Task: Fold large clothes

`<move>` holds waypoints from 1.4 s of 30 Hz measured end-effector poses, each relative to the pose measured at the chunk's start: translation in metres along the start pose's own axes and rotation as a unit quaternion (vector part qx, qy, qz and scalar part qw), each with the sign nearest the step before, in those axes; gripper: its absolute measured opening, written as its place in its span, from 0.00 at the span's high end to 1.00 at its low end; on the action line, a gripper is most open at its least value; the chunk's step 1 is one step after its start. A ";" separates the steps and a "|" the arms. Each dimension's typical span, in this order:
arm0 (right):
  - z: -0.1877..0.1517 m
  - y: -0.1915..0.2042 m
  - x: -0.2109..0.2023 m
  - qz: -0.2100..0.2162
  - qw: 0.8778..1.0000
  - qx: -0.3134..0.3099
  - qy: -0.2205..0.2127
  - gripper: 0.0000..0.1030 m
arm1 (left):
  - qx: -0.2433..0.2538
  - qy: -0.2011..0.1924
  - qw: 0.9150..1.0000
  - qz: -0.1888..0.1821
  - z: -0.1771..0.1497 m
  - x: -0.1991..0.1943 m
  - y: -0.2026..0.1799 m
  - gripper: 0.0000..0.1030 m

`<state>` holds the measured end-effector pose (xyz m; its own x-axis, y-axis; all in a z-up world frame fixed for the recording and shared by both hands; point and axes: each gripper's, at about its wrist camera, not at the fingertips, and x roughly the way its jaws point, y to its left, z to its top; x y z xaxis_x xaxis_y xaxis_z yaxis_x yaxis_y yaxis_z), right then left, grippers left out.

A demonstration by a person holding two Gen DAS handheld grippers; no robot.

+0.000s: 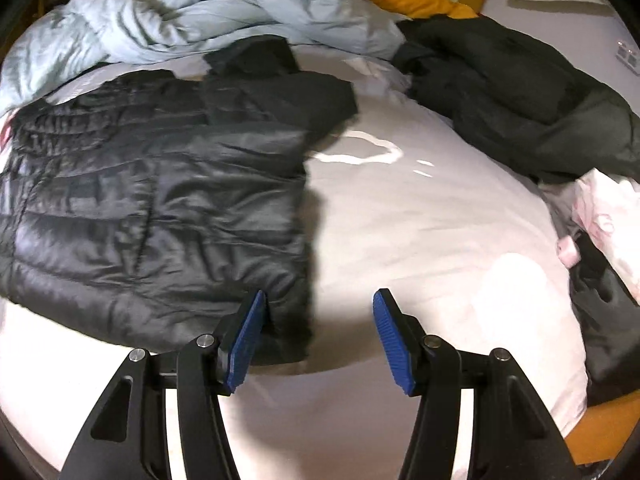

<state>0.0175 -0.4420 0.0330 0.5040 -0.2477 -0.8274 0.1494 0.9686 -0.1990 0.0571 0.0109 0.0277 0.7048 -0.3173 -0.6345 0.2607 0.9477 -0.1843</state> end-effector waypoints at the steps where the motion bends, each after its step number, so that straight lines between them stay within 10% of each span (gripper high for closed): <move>1: 0.000 -0.003 0.001 -0.012 1.000 0.003 -0.001 0.43 | 0.000 0.001 1.000 0.000 0.000 0.000 0.000 0.70; 5: 0.004 -0.014 -0.001 -0.022 0.999 0.019 -0.014 0.43 | 0.002 -0.001 1.000 0.002 0.000 0.000 -0.001 0.70; 11: 0.010 -0.042 -0.018 0.138 0.983 0.106 -0.054 0.43 | 0.014 -0.010 1.000 0.016 0.001 -0.003 -0.003 0.68; 18: 0.023 -0.025 -0.039 0.116 0.985 0.081 -0.103 0.43 | 0.016 -0.007 0.998 0.063 0.003 0.010 0.009 0.68; 25: 0.105 0.019 -0.043 0.108 0.989 0.015 -0.097 0.43 | 0.002 0.022 0.995 0.102 0.004 0.031 0.032 0.68; 31: 0.195 0.085 0.013 0.117 0.992 -0.022 -0.048 0.43 | 0.006 0.032 0.993 0.114 0.010 0.047 0.038 0.64; 39: 0.242 0.150 0.123 -0.003 0.997 -0.082 0.007 0.44 | 0.018 0.059 0.992 0.113 0.004 0.064 0.037 0.56; 40: 0.243 0.149 0.132 -0.010 0.997 -0.082 0.013 0.46 | 0.013 0.063 0.992 0.107 0.004 0.066 0.038 0.55; 42: 0.243 0.142 0.145 0.003 0.997 -0.069 0.026 0.89 | 0.007 0.064 0.993 0.102 0.005 0.067 0.039 0.55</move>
<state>0.3183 -0.3459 0.0127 0.4585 -0.2437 -0.8546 0.0266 0.9650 -0.2609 0.1182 0.0258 -0.0182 0.6541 -0.1108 -0.7483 0.1314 0.9908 -0.0319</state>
